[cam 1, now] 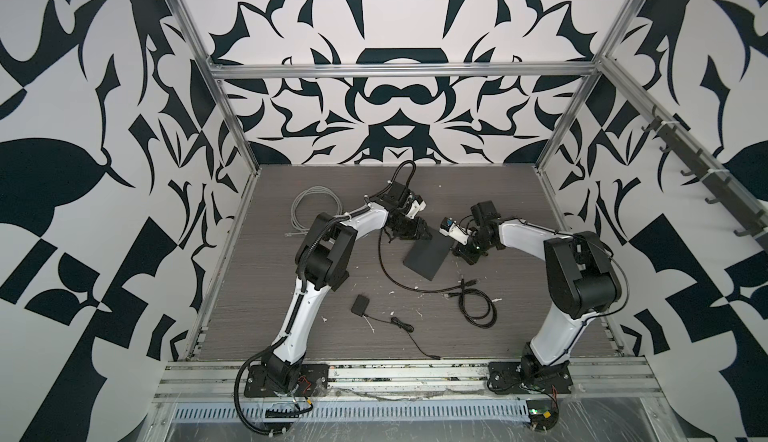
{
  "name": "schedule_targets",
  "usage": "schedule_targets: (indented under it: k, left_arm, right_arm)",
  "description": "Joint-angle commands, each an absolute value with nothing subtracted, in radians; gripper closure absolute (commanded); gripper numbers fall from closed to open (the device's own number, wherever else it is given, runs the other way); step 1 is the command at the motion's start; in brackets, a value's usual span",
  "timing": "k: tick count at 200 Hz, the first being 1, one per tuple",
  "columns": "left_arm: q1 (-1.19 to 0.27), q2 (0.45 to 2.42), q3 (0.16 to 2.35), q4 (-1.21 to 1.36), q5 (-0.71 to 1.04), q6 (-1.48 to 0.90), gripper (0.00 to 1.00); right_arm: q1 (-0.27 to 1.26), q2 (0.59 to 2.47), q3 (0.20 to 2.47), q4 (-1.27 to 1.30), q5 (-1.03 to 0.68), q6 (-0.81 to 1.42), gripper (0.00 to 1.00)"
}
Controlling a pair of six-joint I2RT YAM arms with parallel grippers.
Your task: Insert the plug into the switch port
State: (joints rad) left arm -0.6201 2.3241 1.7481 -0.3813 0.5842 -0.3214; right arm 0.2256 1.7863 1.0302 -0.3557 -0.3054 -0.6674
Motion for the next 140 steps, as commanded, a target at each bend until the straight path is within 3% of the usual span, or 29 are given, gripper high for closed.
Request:
schedule_targets:
  k: [1,95,140]
  left_arm:
    - [-0.686,2.364,1.753,-0.400,0.758,-0.321,0.51]
    - [-0.730,2.390,1.779,-0.433,0.851,-0.273,0.52]
    - [-0.747,2.403,1.780,-0.433,0.870,-0.264,0.53]
  right_arm:
    - [0.249,1.753,1.055,-0.144,-0.466,-0.630,1.00]
    - [0.269,1.772,1.046,-0.030,-0.579,-0.625,1.00]
    - [0.307,1.803,1.086,-0.028,-0.508,-0.618,1.00]
